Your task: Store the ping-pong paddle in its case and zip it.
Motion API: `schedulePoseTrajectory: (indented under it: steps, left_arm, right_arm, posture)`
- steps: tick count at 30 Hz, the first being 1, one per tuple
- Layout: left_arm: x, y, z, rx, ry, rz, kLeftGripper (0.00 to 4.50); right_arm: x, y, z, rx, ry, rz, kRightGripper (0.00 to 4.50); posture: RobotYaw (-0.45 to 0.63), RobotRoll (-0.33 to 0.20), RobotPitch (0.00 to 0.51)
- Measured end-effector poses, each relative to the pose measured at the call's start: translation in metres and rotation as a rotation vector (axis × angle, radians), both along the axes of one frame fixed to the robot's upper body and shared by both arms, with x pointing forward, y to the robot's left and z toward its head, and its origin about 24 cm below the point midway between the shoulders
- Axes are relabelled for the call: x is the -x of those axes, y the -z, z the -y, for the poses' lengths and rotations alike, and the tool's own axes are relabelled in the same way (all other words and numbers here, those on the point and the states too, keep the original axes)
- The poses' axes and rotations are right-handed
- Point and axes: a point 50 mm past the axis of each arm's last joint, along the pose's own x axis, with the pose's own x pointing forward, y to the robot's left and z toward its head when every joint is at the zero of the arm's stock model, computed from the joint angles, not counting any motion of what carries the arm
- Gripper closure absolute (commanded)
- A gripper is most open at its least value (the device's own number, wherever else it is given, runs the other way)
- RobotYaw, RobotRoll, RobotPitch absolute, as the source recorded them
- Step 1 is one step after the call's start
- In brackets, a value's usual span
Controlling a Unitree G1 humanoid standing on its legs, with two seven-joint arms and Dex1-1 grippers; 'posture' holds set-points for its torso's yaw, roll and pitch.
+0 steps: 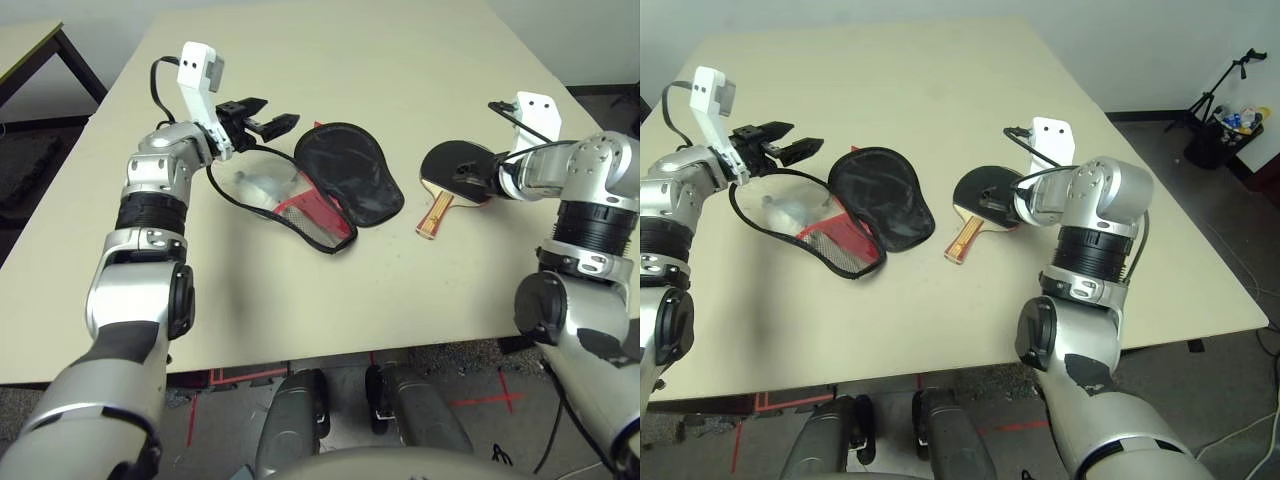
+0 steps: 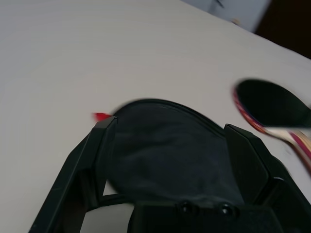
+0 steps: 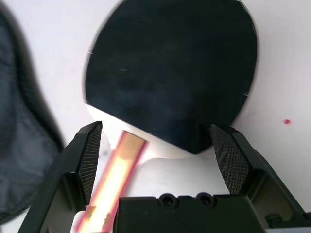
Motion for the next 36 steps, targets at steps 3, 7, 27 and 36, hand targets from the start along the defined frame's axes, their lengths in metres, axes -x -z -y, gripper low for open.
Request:
schedulePoseTrajectory:
  steps: [3,7,27,36]
  left_arm:
    - [0.004,-0.002,0.025,-0.034,0.136,0.015,0.03]
    - [0.013,-0.001,0.047,-0.084,0.280,0.033,0.03]
    - [0.037,0.022,0.093,-0.115,0.487,0.045,0.03]
    - [0.040,0.026,0.089,-0.126,0.473,0.040,0.03]
  right_arm:
    - [-0.001,0.004,-0.014,-0.015,0.022,-0.028,0.00]
    - [0.000,0.012,-0.017,-0.006,0.085,-0.074,0.00]
    - [0.008,0.030,-0.033,0.038,0.237,-0.187,0.00]
    - [0.007,0.032,-0.040,0.013,0.186,-0.192,0.00]
  posture:
    - [-0.20,0.000,0.123]
    - [-0.21,0.000,0.118]
    - [-0.17,0.000,0.121]
    - [-0.14,0.000,0.119]
